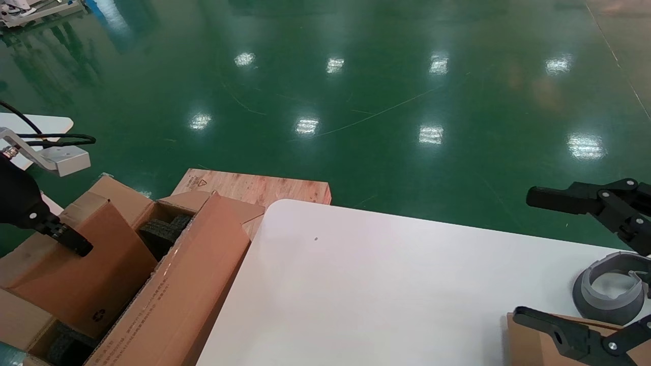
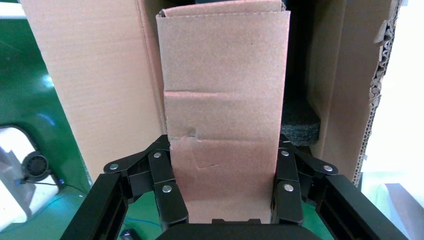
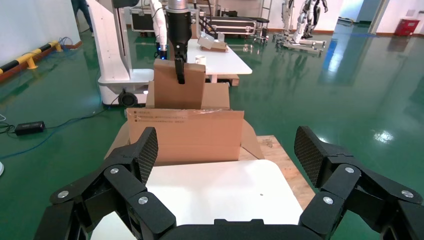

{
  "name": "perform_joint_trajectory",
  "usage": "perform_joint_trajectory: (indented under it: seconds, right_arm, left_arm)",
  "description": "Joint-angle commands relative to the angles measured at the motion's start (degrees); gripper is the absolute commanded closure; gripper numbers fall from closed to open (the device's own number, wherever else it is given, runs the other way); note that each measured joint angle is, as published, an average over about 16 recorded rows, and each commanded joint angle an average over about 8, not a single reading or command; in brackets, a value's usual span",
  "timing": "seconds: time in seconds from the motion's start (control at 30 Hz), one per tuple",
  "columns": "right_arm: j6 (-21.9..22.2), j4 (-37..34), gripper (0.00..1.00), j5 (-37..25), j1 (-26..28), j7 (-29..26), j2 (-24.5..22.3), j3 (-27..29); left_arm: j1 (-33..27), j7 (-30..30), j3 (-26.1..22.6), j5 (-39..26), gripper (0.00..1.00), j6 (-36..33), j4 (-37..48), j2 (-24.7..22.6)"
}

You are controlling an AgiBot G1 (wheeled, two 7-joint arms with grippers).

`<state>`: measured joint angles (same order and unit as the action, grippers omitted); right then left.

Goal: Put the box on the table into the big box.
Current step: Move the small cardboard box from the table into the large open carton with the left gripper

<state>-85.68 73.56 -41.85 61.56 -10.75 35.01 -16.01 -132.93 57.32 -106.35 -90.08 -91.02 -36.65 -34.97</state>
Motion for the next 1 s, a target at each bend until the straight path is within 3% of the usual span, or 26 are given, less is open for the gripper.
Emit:
perform_joint_trajectory:
  seconds: [0.03,1.0]
  right_arm:
    - [0.0,0.0,0.0,0.0,0.0,0.0,0.0,0.0]
    - [0.0,0.0,0.0,0.0,0.0,0.0,0.0,0.0]
  left_arm:
    - [0.1,-0.4,-0.3,0.5,1.0,-0.1,1.0,-0.1]
    - [5.7,-5.1,1.2,3.1,1.0,9.0,6.4,0.6]
